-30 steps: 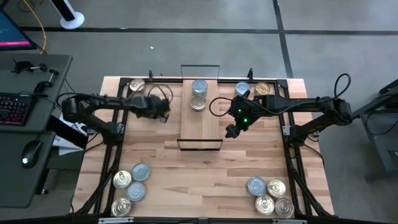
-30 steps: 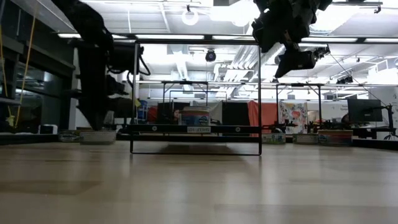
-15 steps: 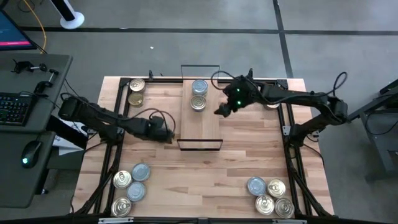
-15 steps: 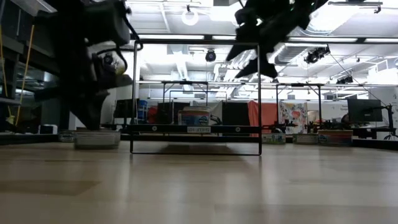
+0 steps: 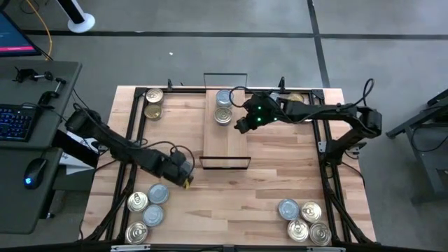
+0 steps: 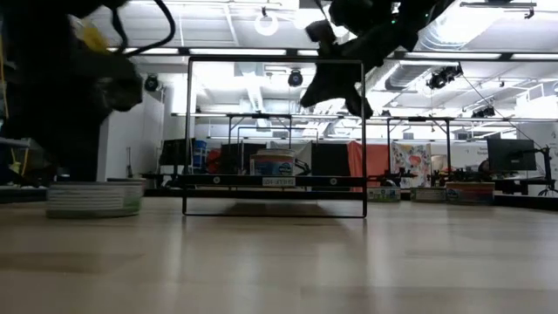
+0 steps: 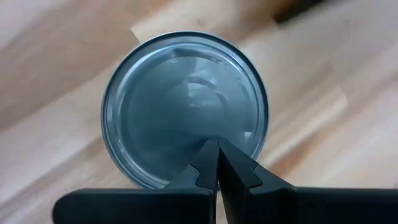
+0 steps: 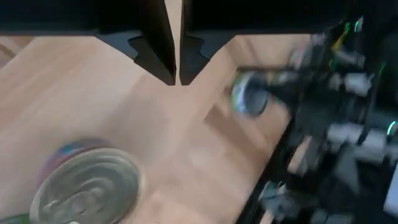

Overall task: Stack canned seafood by type on shelf
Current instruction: Move the green tuna can to the middle left of the table, then adjust the pink and blue tuna can

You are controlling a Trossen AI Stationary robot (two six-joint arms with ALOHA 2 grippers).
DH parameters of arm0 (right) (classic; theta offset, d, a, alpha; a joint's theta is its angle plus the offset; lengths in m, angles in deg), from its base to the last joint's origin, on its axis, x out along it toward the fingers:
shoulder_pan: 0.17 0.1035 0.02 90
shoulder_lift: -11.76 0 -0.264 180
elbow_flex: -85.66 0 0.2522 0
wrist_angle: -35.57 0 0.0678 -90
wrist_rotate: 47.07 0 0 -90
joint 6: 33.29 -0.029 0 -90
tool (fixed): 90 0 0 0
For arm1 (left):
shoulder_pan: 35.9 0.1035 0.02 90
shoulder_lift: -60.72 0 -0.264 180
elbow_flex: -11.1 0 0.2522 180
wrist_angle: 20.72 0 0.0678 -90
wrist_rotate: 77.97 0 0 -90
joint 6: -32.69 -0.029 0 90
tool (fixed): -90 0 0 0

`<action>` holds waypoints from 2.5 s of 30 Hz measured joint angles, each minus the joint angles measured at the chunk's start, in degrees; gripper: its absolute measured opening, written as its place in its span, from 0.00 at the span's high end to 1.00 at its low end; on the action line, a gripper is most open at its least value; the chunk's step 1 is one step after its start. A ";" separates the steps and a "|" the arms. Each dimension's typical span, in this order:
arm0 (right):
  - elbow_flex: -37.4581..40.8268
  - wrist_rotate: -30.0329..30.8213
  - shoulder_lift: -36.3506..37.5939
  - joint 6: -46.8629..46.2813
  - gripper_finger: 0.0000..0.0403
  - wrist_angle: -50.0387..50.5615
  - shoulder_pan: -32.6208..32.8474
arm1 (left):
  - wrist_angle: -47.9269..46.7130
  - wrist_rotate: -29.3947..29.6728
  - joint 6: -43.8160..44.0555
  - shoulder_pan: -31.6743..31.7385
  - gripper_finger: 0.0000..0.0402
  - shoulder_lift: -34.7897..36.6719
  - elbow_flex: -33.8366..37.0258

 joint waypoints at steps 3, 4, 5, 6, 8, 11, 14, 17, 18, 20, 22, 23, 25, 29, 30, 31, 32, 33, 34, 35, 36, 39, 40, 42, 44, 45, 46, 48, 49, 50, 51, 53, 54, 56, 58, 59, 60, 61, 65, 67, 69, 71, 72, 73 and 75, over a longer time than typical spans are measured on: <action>0.00 2.78 -2.79 -3.43 0.99 -2.18 1.27 | 0.81 0.06 -2.85 -1.35 1.00 0.15 0.02; 0.00 3.27 -3.85 -4.72 0.99 -2.95 1.67 | 1.47 0.07 -3.62 -1.59 1.00 0.23 0.04; 0.00 3.61 -4.93 -6.11 0.99 -3.77 1.94 | 2.05 0.18 -4.30 -1.81 1.00 0.28 0.10; 0.02 4.16 -6.00 -7.47 0.99 -4.94 2.12 | 2.71 0.31 -4.92 -1.99 1.00 0.24 0.07; 0.00 6.49 -7.81 -10.00 1.00 -7.28 2.43 | 4.20 0.34 -5.53 -2.30 1.00 0.20 0.09; 0.01 8.79 -10.05 -13.74 1.00 -11.03 2.52 | 6.16 0.78 -6.40 -2.62 1.00 0.14 0.11; 0.00 9.13 -12.02 -17.10 1.00 -13.22 2.57 | 7.36 1.27 -6.51 -2.78 1.00 0.09 0.15; 0.00 9.70 -13.60 -19.42 1.00 -12.90 3.31 | 7.85 1.56 -6.01 -2.78 1.00 0.09 0.17; 0.00 10.11 -13.95 -20.34 1.00 -12.88 3.49 | 7.98 1.83 -5.55 -2.78 1.00 0.09 0.17; 0.00 10.84 -14.33 -21.52 1.00 -13.23 3.70 | 8.48 2.53 -4.89 -2.78 1.00 0.07 0.17; 0.00 11.66 -14.84 -21.85 1.00 -14.10 3.75 | 8.89 3.07 -4.49 -2.78 1.00 0.02 0.20; 0.00 12.09 -14.93 -22.23 1.00 -14.32 3.69 | 8.92 3.19 -4.37 -2.78 1.00 0.02 0.20; 0.00 13.40 -14.95 -22.70 1.00 -14.53 3.45 | 8.88 3.41 -4.00 -2.78 1.00 0.02 0.20; 0.00 14.40 -14.97 -23.51 1.00 -14.57 2.77 | 8.93 4.00 -3.45 -2.76 1.00 0.04 0.20; 0.00 14.87 -15.23 -23.69 1.00 -15.02 2.66 | 8.91 4.23 -3.10 -2.76 1.00 0.04 0.20; 0.00 15.26 -15.47 -23.97 1.00 -15.71 2.52 | 8.93 4.39 -2.84 -2.76 1.00 0.04 0.20; 0.00 15.35 -15.77 -24.35 1.00 -15.95 2.48 | 8.95 4.48 -2.58 -2.76 1.00 0.04 0.20; 0.00 15.36 -16.36 -24.81 1.00 -16.29 2.51 | 8.91 4.51 -2.36 -2.76 1.00 0.04 0.20; 0.00 15.31 -16.95 -25.33 1.00 -17.21 2.58 | 8.92 4.57 -2.02 -2.76 1.00 0.04 0.20; 0.00 15.16 -17.54 -25.62 1.00 -17.86 2.76 | 8.93 4.61 -1.73 -2.76 1.00 0.04 0.20; 0.00 15.08 -18.13 -25.71 1.00 -18.41 2.98 | 8.90 4.74 -1.24 -2.76 1.00 0.05 0.20; -2.20 15.37 -19.57 -25.68 1.00 -18.58 3.42 | 8.90 5.05 -0.46 -2.76 1.00 0.07 0.17; -3.58 15.23 -20.15 -25.49 1.00 -18.21 3.46 | 8.95 5.07 -0.27 -2.74 1.00 0.09 0.17; -6.44 15.11 -21.36 -24.79 1.00 -14.97 3.47 | 8.85 5.12 0.01 -2.74 1.00 0.09 0.17; -9.41 15.12 -22.74 -23.25 1.00 -10.99 3.44 | 9.00 5.14 0.04 -2.74 1.00 0.11 0.17; -10.86 15.15 -23.18 -22.39 1.00 -8.81 3.43 | 8.88 5.14 0.07 -2.74 1.00 0.11 0.17; -12.20 15.31 -23.38 -21.51 1.00 -6.60 3.42 | 8.93 5.12 0.11 -2.74 1.00 0.11 0.17; -14.60 15.92 -23.48 -19.87 1.00 -2.84 3.42 | 8.93 5.14 0.43 -2.72 1.00 0.13 0.17; -15.65 16.10 -23.48 -18.77 1.00 -0.97 3.42 | 8.94 5.14 0.45 -2.72 1.00 0.13 0.15; -16.42 16.48 -23.48 -18.16 1.00 1.21 3.42 | 8.95 5.14 0.49 -2.72 1.00 0.13 0.15; -17.03 17.04 -23.50 -17.58 1.00 3.49 3.42 | 8.95 5.19 0.49 -2.72 1.00 0.13 0.15; -17.64 17.33 -23.54 -17.47 1.00 5.02 3.18 | 8.90 5.42 0.50 -2.72 1.00 0.13 0.15; -17.67 17.11 -23.54 -17.55 1.00 4.99 3.09 | 8.94 5.53 0.50 -2.72 1.00 0.13 0.14; -17.68 15.61 -23.54 -18.31 1.00 5.09 2.92 | 8.94 5.64 0.50 -2.72 1.00 0.13 0.11; -17.52 15.69 -23.54 -19.02 1.00 5.66 3.21 | 8.95 5.67 0.47 -2.72 1.00 0.13 0.11; -17.51 16.21 -23.54 -19.27 1.00 6.29 3.37 | 8.95 5.67 0.32 -2.72 1.00 0.13 0.11; -17.51 17.01 -23.54 -20.01 1.00 6.92 3.60 | 8.95 5.67 -0.04 -2.72 1.00 0.13 0.11; -17.50 17.83 -23.54 -20.45 1.00 7.29 3.70 | 8.97 5.71 -0.04 -2.72 1.00 0.15 0.11; -17.46 19.59 -23.54 -21.54 1.00 6.80 3.49 | 8.97 6.25 -0.10 -2.72 1.00 0.15 0.09; -17.46 19.45 -23.54 -21.65 1.00 6.84 3.08 | 8.97 6.30 -0.11 -2.72 1.00 0.15 0.09; -17.46 19.49 -23.54 -22.00 1.00 6.82 2.84 | 8.97 6.32 -0.20 -2.72 1.00 0.15 0.09; -17.46 19.84 -23.54 -23.06 1.00 6.79 2.69 | 8.99 6.33 -0.51 -2.72 1.00 0.15 0.09; -17.44 20.04 -23.54 -23.21 1.00 6.65 2.52 | 8.98 6.34 -0.50 -2.72 1.00 0.15 0.07; -17.44 20.08 -23.54 -23.31 1.00 6.43 2.50 | 8.99 6.34 -0.50 -2.72 1.00 0.15 0.07; -17.44 20.50 -23.54 -23.35 1.00 6.03 2.34 | 8.99 6.34 -0.50 -2.72 1.00 0.15 0.07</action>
